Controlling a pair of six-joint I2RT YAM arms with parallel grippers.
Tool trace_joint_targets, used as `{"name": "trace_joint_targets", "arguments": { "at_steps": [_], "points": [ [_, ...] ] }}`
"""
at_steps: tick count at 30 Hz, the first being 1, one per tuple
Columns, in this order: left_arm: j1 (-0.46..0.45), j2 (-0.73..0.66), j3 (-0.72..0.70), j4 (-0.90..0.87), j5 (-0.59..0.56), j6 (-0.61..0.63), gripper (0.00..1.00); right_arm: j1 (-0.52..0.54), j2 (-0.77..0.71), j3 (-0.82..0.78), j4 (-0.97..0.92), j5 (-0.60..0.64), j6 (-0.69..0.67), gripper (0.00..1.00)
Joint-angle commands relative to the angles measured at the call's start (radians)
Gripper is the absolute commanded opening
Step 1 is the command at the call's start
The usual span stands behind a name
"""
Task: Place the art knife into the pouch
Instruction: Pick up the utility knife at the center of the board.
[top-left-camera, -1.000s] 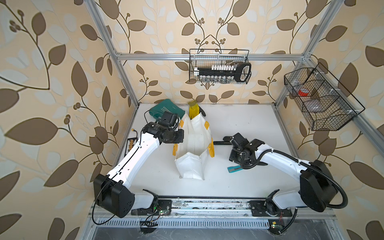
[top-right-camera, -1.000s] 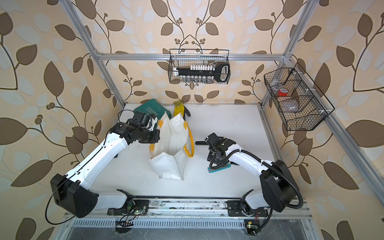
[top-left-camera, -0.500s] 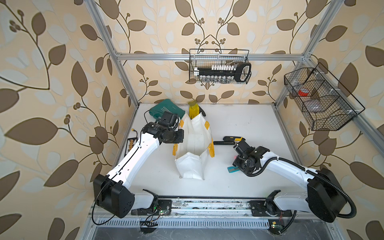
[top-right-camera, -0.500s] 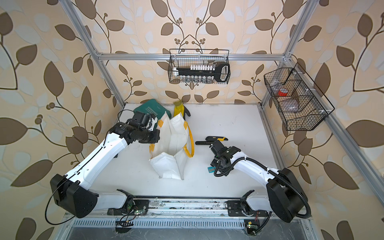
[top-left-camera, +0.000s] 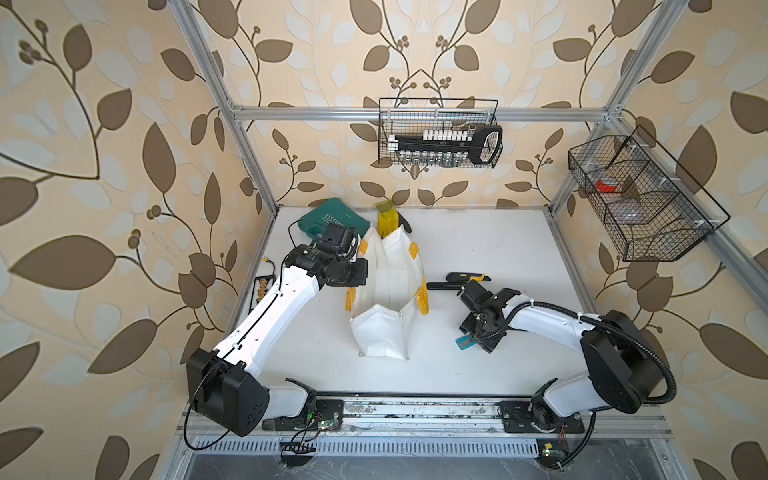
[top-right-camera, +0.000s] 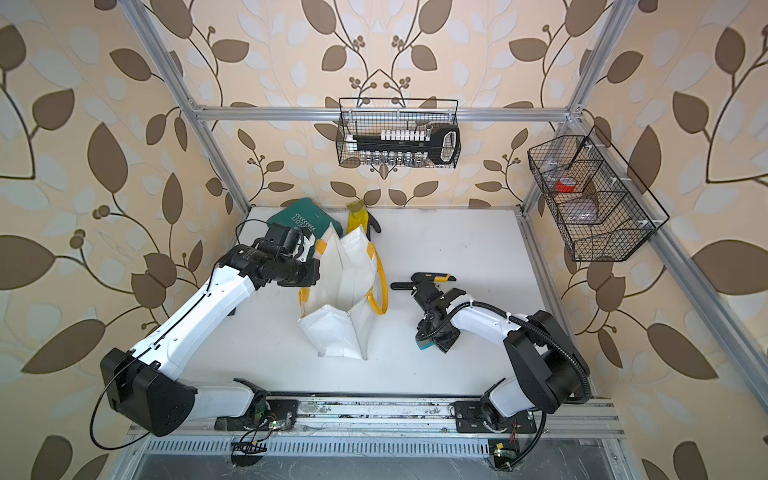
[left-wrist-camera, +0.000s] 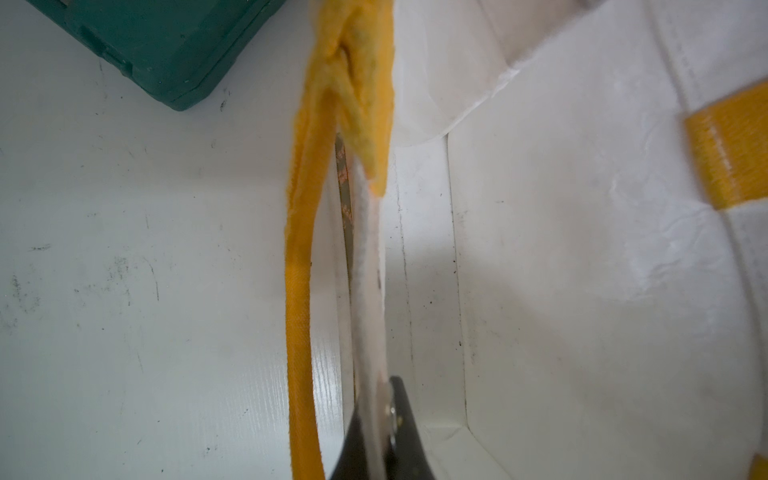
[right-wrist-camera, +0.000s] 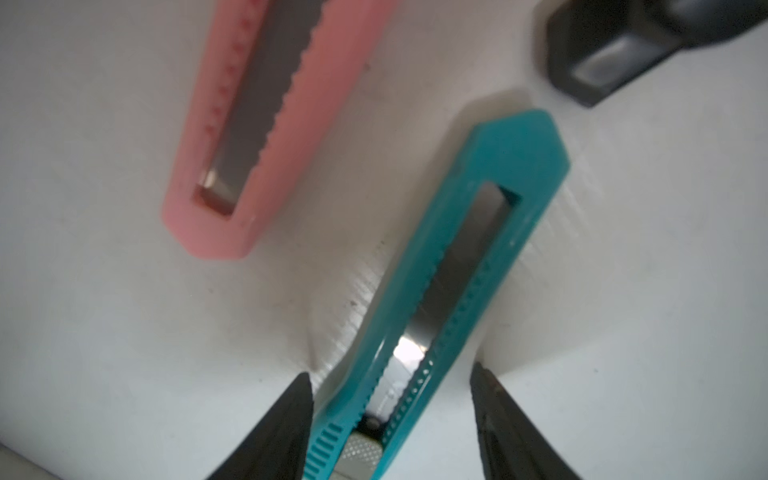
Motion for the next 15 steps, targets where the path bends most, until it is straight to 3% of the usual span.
{"name": "trace_joint_targets", "arguments": {
  "at_steps": [1, 9, 13, 15],
  "points": [
    [-0.010, -0.033, -0.011, 0.019, 0.006, 0.011, 0.00, 0.011, 0.028, 0.041, -0.027, 0.046, 0.027, 0.62],
    [-0.010, -0.036, -0.013, 0.017, 0.003, 0.015, 0.00, 0.049, 0.088, 0.052, -0.004, 0.023, 0.007, 0.55],
    [-0.010, -0.038, -0.013, 0.018, 0.003, 0.015, 0.00, 0.066, 0.086, 0.018, 0.045, 0.007, 0.018, 0.36],
    [-0.011, -0.036, -0.012, 0.017, 0.003, 0.013, 0.00, 0.071, 0.092, 0.017, 0.049, 0.004, 0.006, 0.22]
  ]
}}
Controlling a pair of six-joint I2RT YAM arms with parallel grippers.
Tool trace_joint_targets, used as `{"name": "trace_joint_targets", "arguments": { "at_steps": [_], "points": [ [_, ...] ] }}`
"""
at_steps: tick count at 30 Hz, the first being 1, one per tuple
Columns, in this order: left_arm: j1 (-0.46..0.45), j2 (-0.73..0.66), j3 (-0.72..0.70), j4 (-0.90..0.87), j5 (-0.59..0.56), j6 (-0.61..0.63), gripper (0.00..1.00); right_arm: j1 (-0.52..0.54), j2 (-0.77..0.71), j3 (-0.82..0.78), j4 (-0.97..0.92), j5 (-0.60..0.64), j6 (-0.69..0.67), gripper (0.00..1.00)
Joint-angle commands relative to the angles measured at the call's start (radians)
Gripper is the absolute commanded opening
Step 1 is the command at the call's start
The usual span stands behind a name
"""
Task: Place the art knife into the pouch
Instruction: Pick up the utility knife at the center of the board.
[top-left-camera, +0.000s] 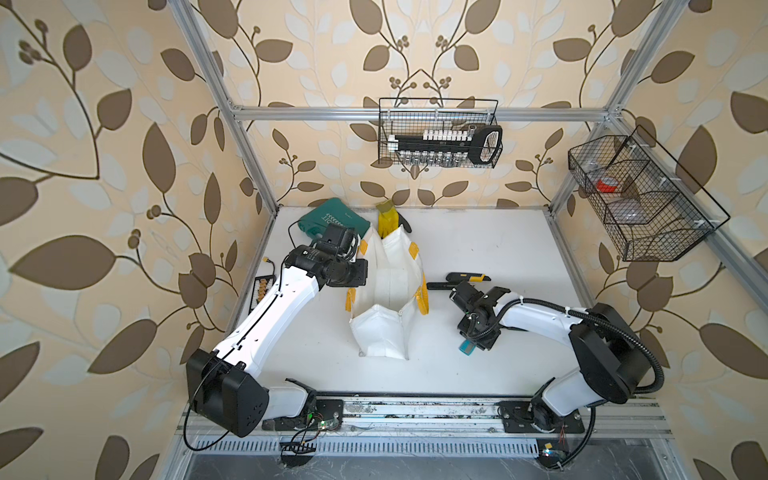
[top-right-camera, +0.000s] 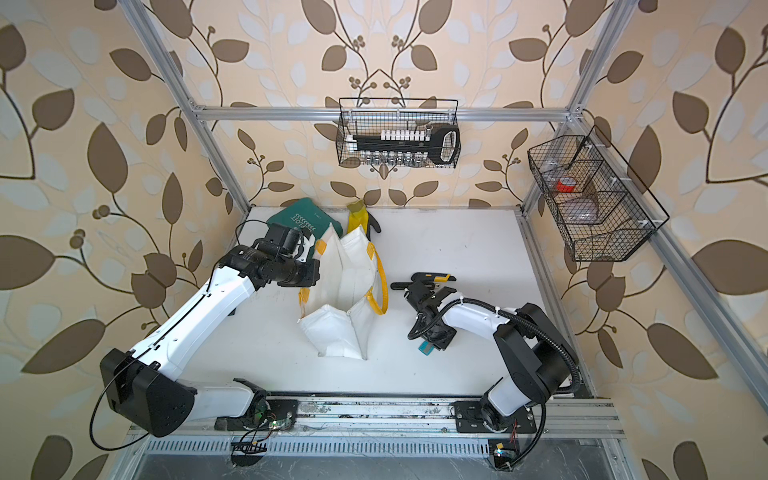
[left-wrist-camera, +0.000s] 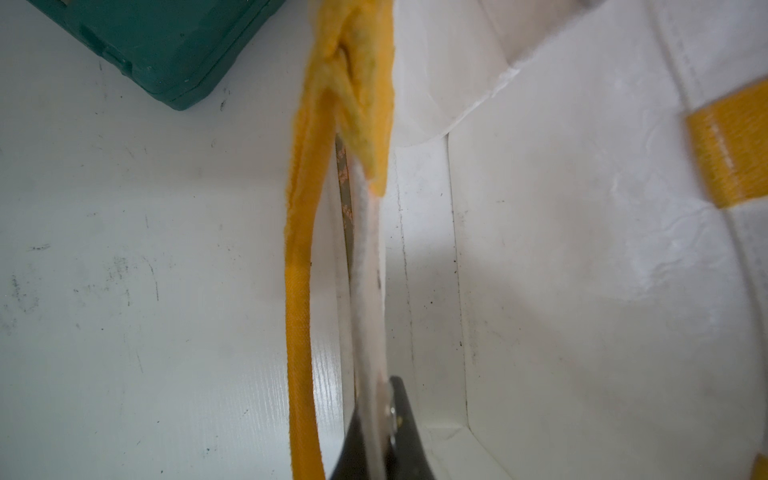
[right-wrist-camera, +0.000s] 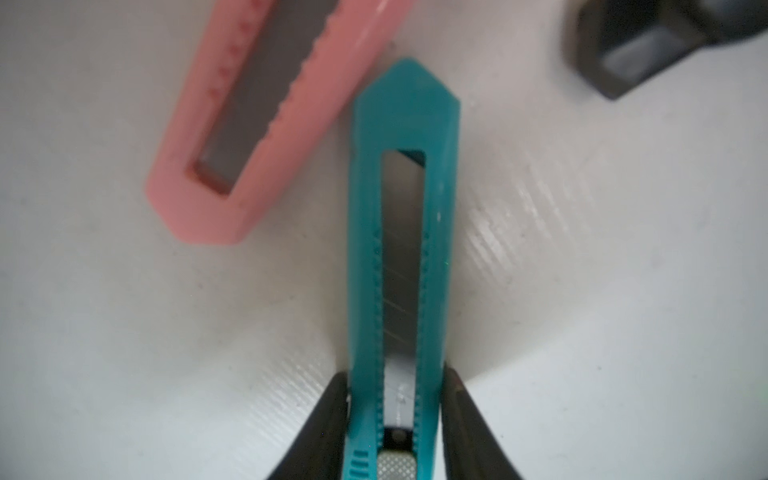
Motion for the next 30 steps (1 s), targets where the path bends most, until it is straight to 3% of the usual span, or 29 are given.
{"name": "trace_joint_targets", "arguments": {
  "at_steps": [1, 4, 17, 23, 30],
  "points": [
    [-0.010, -0.032, -0.005, 0.012, 0.003, 0.013, 0.00, 0.018, 0.036, -0.021, 0.077, -0.030, 0.003, 0.18],
    [-0.010, -0.034, -0.004, 0.012, 0.003, 0.011, 0.00, 0.030, 0.031, -0.009, 0.061, -0.011, -0.014, 0.14],
    [-0.010, -0.031, -0.006, 0.012, 0.006, 0.013, 0.00, 0.104, -0.131, 0.193, -0.202, 0.224, -0.169, 0.14],
    [-0.010, -0.025, -0.003, 0.021, 0.022, 0.011, 0.00, 0.124, -0.181, 0.429, -0.246, 0.243, -0.351, 0.12],
    [-0.010, -0.027, -0.008, 0.023, 0.024, 0.011, 0.00, 0.193, -0.086, 0.778, -0.311, 0.263, -0.495, 0.12]
  ]
}}
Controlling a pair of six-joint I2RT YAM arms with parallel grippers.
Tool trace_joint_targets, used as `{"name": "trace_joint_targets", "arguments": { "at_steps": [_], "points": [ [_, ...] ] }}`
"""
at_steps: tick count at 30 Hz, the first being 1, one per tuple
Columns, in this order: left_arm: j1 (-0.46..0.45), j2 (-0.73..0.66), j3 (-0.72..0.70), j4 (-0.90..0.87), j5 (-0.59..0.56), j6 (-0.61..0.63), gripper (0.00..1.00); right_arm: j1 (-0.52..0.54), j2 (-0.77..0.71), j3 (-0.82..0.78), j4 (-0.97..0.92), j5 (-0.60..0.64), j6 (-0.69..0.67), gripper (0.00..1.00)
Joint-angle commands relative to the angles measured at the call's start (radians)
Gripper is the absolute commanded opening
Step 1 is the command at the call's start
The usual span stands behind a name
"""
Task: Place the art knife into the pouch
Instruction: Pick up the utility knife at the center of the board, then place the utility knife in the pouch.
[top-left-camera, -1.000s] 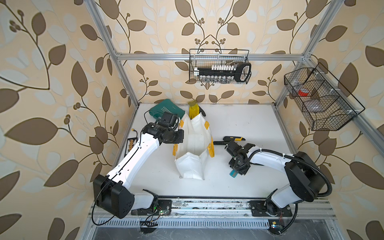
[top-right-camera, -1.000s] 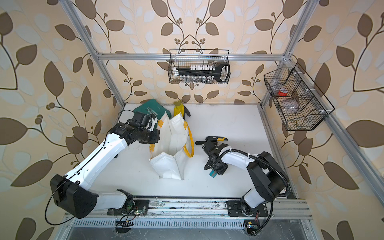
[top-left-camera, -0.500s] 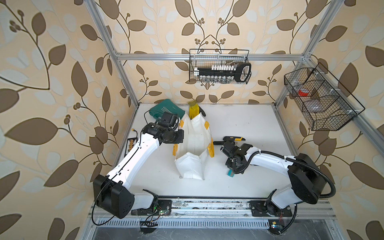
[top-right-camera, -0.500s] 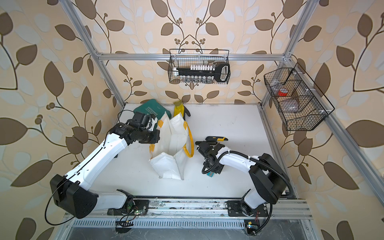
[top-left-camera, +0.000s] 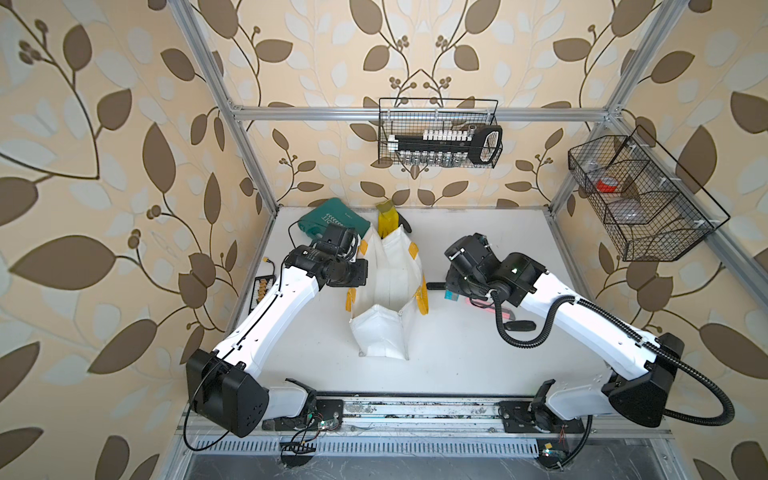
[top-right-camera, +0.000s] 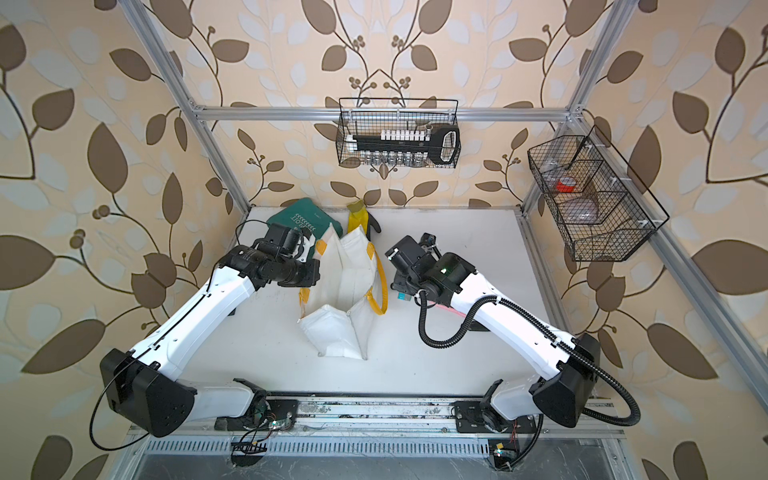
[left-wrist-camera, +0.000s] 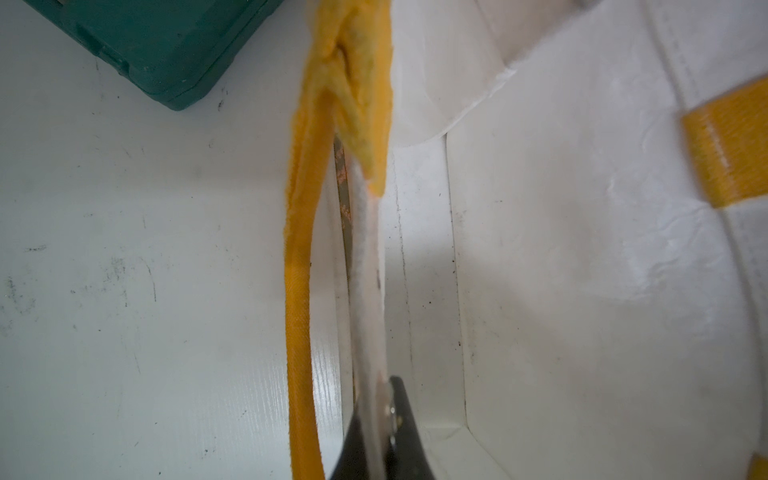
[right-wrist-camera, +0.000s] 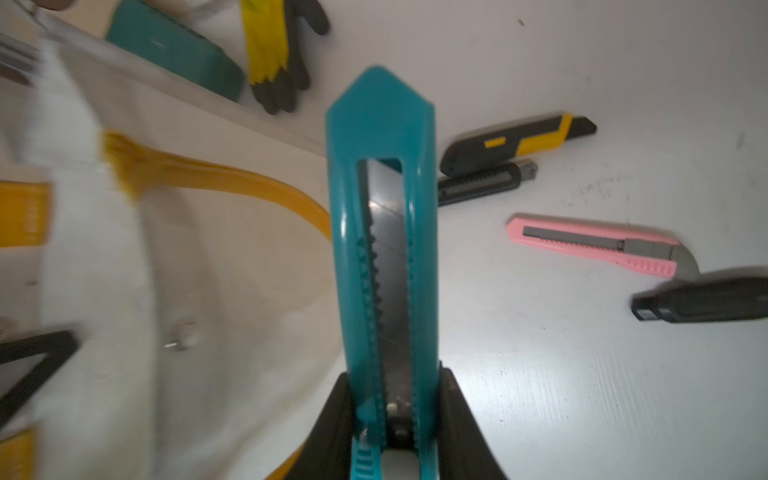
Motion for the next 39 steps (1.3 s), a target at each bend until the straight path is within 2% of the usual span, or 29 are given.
{"name": "trace_joint_targets", "arguments": {
  "at_steps": [1, 7, 11, 16, 24, 30, 39],
  "points": [
    [-0.010, -0.026, -0.007, 0.021, 0.018, 0.010, 0.00, 0.041, 0.063, 0.137, -0.057, 0.037, -0.131, 0.12],
    [-0.011, -0.027, -0.009, 0.021, 0.017, 0.010, 0.00, 0.100, 0.227, 0.398, -0.050, 0.006, -0.210, 0.13],
    [-0.010, -0.036, -0.011, 0.027, 0.020, 0.011, 0.00, 0.125, 0.352, 0.526, 0.024, -0.116, -0.274, 0.14],
    [-0.010, -0.050, -0.006, 0.027, 0.020, 0.015, 0.00, 0.148, 0.531, 0.653, -0.014, -0.218, -0.312, 0.16],
    [-0.010, -0.058, 0.040, 0.006, 0.020, 0.019, 0.00, 0.142, 0.634, 0.521, -0.005, -0.279, -0.302, 0.16],
    [-0.010, -0.063, 0.046, -0.002, 0.009, 0.022, 0.00, 0.113, 0.647, 0.334, 0.117, -0.373, -0.292, 0.16],
    [-0.009, -0.065, 0.051, -0.010, -0.021, 0.028, 0.00, 0.081, 0.766, 0.282, 0.100, -0.407, -0.329, 0.16]
  ]
}}
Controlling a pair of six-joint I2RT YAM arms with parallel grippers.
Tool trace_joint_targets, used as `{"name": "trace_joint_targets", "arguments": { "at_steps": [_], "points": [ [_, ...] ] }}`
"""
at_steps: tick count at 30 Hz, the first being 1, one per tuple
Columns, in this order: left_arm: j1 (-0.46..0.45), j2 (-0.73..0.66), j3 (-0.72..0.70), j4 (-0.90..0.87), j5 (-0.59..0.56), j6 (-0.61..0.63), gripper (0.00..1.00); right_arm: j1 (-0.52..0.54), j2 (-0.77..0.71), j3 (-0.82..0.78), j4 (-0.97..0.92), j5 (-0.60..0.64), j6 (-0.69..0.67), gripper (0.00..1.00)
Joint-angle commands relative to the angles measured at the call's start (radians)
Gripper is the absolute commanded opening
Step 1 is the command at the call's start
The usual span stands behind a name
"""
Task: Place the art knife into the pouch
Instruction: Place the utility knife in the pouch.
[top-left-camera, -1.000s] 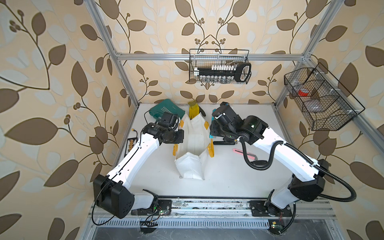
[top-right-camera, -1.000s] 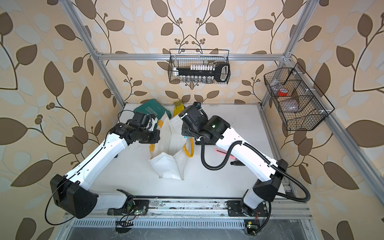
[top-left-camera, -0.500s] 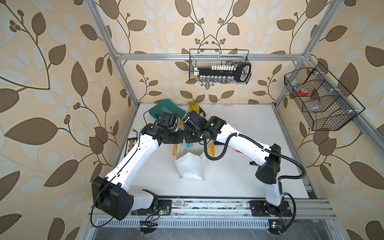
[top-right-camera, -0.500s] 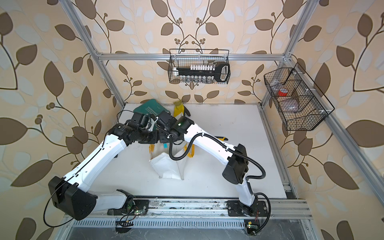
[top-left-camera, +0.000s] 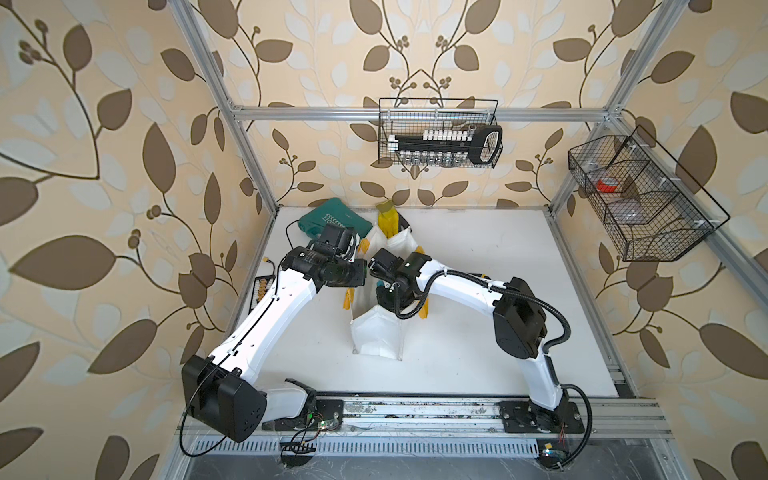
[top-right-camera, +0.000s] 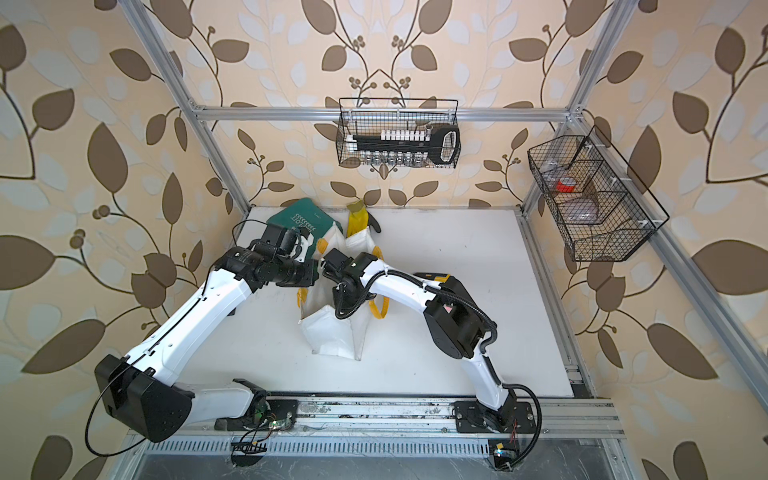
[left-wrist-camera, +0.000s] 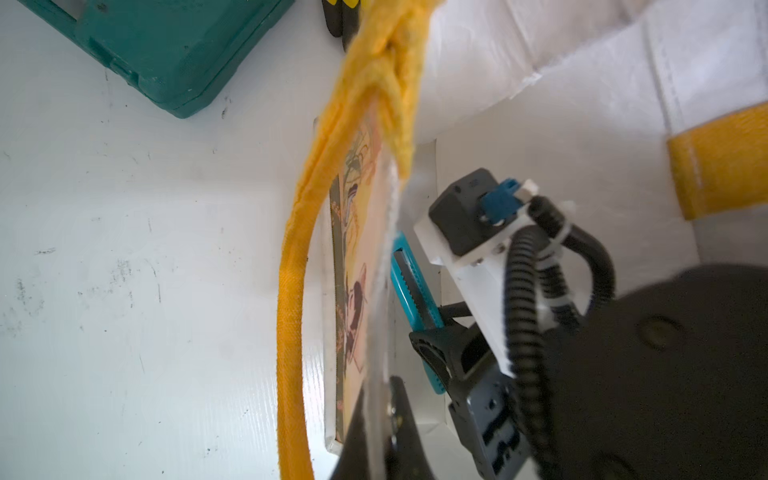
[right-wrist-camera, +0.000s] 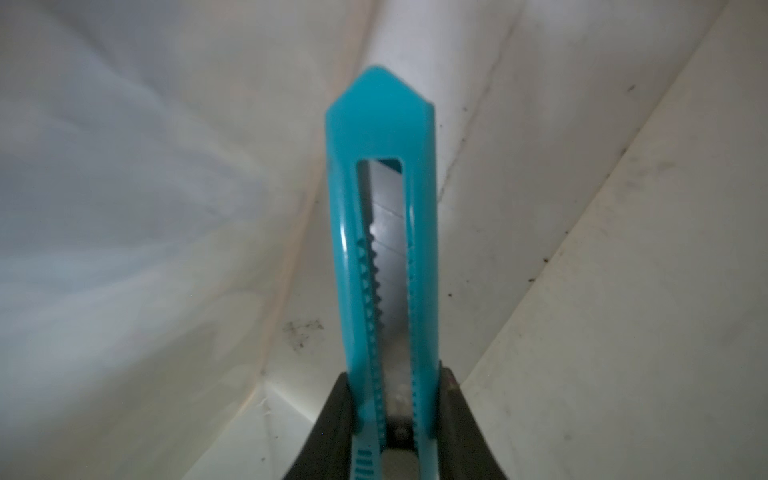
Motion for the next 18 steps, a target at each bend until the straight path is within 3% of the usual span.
{"name": "trace_joint_targets", "arguments": {
  "at_steps": [1, 7, 12, 18],
  "points": [
    [-0.009, -0.040, 0.050, -0.009, -0.022, 0.028, 0.00, -0.018, 0.043, -0.029, -0.004, -0.017, -0.017, 0.16],
    [0.006, -0.040, 0.071, -0.038, -0.056, 0.047, 0.00, -0.077, 0.030, -0.116, -0.031, 0.013, -0.060, 0.16],
    [0.059, -0.034, 0.078, -0.038, -0.020, 0.045, 0.00, -0.107, -0.011, -0.173, -0.054, 0.026, -0.113, 0.18],
    [0.068, -0.041, 0.023, 0.026, 0.062, 0.044, 0.00, -0.108, -0.033, -0.142, -0.091, 0.013, -0.162, 0.32]
  ]
}}
